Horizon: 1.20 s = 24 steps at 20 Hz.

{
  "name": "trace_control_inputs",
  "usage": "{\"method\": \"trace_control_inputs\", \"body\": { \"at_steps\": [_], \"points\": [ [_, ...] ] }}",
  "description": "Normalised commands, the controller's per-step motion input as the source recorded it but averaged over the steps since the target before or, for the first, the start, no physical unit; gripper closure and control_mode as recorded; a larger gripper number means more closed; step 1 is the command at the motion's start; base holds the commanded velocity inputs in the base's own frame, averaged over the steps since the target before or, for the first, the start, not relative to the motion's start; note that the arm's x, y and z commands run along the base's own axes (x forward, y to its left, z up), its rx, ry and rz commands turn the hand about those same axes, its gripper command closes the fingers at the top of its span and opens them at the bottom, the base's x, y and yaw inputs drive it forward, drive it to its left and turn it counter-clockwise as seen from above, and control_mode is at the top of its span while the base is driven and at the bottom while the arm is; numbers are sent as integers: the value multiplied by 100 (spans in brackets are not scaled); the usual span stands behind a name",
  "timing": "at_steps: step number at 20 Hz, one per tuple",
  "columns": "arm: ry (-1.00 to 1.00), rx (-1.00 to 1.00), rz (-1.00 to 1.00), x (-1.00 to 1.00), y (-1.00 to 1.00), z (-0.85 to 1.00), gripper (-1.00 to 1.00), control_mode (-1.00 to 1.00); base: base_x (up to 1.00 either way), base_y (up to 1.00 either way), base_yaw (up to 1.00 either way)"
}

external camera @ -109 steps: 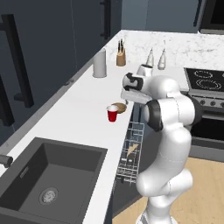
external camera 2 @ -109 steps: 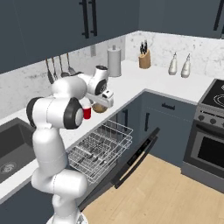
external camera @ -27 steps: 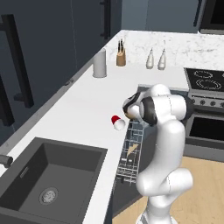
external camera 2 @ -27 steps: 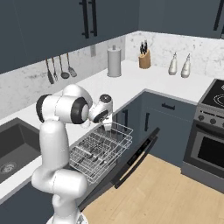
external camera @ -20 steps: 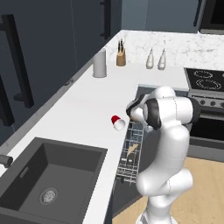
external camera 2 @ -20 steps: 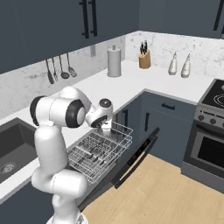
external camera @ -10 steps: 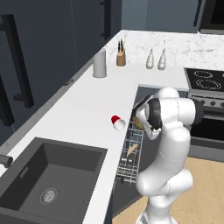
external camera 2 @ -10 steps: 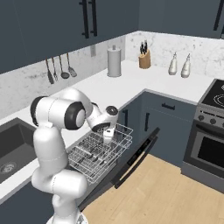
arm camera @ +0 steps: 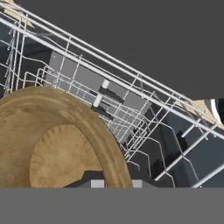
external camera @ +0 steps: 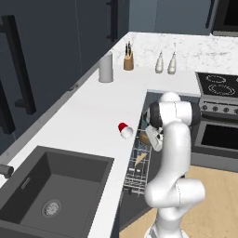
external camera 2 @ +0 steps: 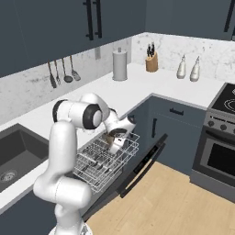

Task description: Pick up the cup and bowl from the counter, place them in the dishwasher, and close the dishwasher door.

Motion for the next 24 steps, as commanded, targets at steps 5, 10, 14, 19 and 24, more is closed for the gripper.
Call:
{"method": "trace_control_inputs", "body": {
  "at_steps": [5,10,14,19,24],
  "points": [
    [25,26,0,72,-4,-28,100,-100,0,0,0],
    [24,23,0,57,0,-44,100,-100,0,0,0],
    [16,15,-4,33,2,-56,100,-100,0,0,0],
    [4,3,-19,41,8,-50,100,-100,0,0,0],
    [1,0,-25,50,6,-36,100,-100,0,0,0]
  ]
}}
